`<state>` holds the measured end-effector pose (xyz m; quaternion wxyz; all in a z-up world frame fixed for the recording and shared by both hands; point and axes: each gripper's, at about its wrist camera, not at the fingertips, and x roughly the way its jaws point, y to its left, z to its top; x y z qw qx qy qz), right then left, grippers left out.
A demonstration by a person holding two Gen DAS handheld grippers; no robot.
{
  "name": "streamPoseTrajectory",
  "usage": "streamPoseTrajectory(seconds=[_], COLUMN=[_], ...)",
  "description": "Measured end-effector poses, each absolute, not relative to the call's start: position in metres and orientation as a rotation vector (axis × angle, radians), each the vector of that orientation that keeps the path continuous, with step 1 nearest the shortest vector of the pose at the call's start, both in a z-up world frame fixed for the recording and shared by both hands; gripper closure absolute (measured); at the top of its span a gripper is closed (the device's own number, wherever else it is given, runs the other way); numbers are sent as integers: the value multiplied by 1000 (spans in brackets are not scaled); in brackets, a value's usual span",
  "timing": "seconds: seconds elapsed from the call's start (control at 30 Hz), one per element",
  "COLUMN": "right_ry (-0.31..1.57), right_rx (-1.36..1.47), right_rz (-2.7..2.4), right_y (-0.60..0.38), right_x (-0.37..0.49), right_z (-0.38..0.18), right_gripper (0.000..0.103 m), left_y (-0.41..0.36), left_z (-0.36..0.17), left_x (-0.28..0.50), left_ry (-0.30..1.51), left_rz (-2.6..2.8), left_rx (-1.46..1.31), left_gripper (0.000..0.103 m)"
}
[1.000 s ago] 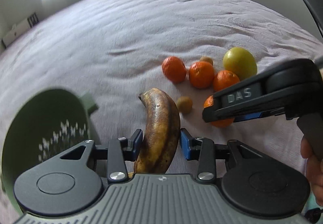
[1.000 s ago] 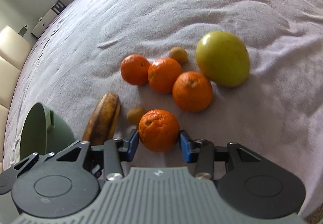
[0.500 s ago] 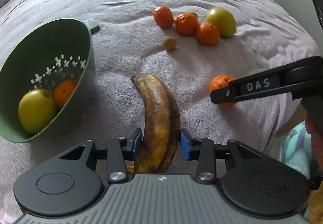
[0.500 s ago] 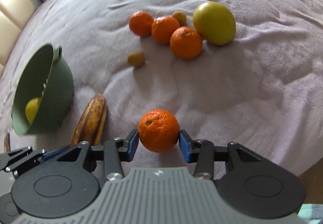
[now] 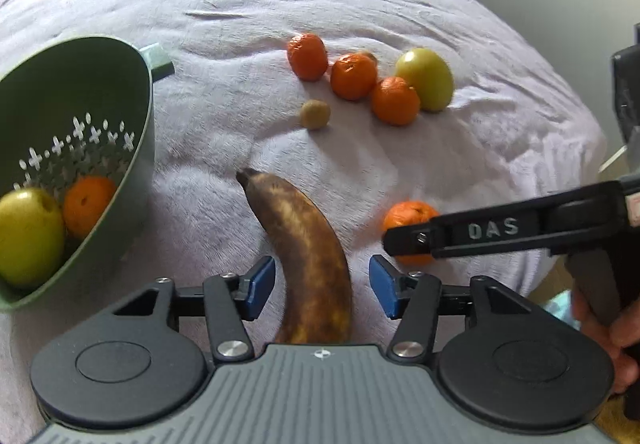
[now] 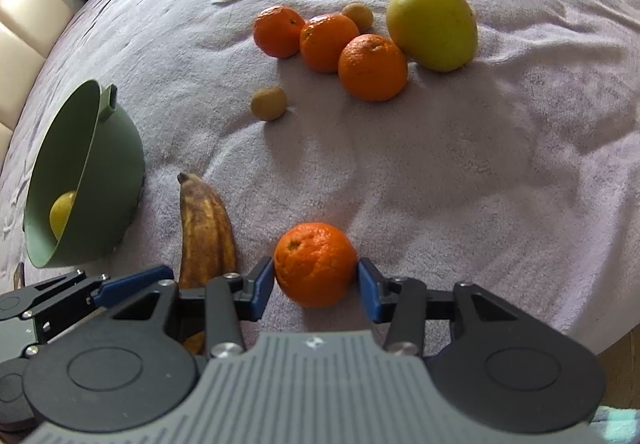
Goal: Organize fruits
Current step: 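Lift and carry the banana and mandarin toward the green colander with both tools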
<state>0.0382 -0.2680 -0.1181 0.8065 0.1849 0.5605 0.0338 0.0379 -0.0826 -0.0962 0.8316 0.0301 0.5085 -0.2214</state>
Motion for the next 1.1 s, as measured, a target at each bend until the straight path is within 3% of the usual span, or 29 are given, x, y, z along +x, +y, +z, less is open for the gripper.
streamPoseTrajectory(seconds=[0.17,0.63,1.1], right_ry=[1203,1209,1126], right_rx=[408,351,325], right_rz=[68,59,95], right_y=[-268,-262,-251], right_x=[38,41,41], right_z=[-120,-121,-94], right_gripper=[58,61,61], left_y=[-87,-86,-65], left_z=[-106,-117,-85], left_x=[46,48,41], left_ry=[1136,1159,1088], left_rz=[-453,-441,-384], left_rx=[70,18,-79], left_gripper=[39,59,61])
